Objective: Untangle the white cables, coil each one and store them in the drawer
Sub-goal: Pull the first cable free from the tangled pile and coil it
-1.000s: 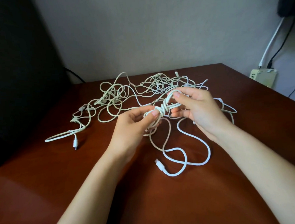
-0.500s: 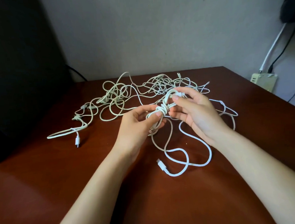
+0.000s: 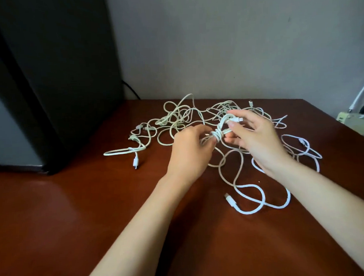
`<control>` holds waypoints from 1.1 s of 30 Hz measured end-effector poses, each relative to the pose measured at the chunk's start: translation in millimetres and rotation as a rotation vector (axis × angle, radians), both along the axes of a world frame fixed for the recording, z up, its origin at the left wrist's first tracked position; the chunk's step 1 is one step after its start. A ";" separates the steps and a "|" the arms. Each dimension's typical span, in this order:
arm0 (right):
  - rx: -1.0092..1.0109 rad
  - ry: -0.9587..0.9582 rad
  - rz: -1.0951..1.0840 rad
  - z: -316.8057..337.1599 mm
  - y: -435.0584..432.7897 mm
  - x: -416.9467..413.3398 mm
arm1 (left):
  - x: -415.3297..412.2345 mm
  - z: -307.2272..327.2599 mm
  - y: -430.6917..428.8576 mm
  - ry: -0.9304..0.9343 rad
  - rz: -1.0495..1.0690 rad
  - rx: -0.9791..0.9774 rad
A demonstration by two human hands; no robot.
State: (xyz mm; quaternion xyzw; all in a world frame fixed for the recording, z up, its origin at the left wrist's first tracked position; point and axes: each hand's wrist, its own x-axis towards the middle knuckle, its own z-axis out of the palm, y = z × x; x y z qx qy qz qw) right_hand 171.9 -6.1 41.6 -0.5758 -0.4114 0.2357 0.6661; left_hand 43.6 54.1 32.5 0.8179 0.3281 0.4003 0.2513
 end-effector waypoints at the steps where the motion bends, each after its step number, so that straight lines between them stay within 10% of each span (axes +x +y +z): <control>1: -0.022 0.005 0.017 1.0 4.6 -5.3 | -7.1 1.4 2.2 0.015 0.016 0.022; 11: -0.108 0.167 0.352 9.1 56.5 -94.9 | -100.3 14.4 23.3 0.280 0.302 0.127; 22: -0.401 -1.073 0.309 -28.4 90.8 -141.3 | -171.2 -14.1 57.4 0.477 0.505 0.017; 33: -0.378 -1.079 0.230 -30.8 80.0 -128.0 | -175.3 -32.0 75.0 0.593 0.614 0.091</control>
